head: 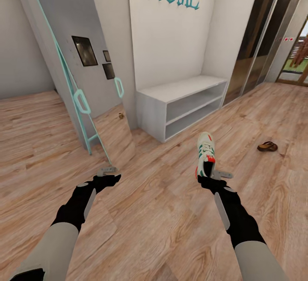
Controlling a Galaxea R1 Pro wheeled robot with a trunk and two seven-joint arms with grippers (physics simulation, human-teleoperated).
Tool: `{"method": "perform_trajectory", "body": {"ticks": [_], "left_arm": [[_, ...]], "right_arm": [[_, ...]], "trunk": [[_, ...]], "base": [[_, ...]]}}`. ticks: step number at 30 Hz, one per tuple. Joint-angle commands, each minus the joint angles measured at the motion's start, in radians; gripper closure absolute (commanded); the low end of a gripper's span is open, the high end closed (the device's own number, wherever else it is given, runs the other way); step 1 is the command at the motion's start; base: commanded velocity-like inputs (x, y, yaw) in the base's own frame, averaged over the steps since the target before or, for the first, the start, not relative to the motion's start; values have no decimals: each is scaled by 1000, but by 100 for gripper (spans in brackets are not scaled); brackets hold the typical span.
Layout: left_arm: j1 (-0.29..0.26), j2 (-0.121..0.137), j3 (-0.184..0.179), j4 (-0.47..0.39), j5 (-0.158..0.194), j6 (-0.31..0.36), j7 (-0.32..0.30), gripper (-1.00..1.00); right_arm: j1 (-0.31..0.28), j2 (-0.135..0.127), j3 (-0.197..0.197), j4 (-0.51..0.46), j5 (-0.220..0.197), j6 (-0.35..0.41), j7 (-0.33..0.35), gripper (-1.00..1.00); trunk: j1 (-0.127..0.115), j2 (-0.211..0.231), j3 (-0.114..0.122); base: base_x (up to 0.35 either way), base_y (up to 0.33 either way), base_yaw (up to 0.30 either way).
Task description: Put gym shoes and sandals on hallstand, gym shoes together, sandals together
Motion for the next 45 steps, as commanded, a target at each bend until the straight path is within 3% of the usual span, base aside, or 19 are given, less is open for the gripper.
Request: {"method": "perform_trajectory", "body": {"ticks": [1,13,22,45], "left_arm": [[0,-1,7,-2,-11,5,-10,-100],[0,-3,5,-2,-11,5,-10,-100],[0,-3,5,-1,-11,6,-10,-100],[0,-3,6,-1,-12,6,-10,-100]], "right_arm": [[-1,1,-1,-1,-7,4,-5,100],[-1,1,-2,0,-6,5,-4,100],[-1,1,-3,0,-6,4,-4,100],[-1,1,-3,0,-6,4,-5,100]], "trunk": [[0,0,1],[0,0,15],[0,0,18],[0,0,21]], "base": [[0,0,-190],[43,0,-190],[321,0,-120],[346,-31,-293]]}}
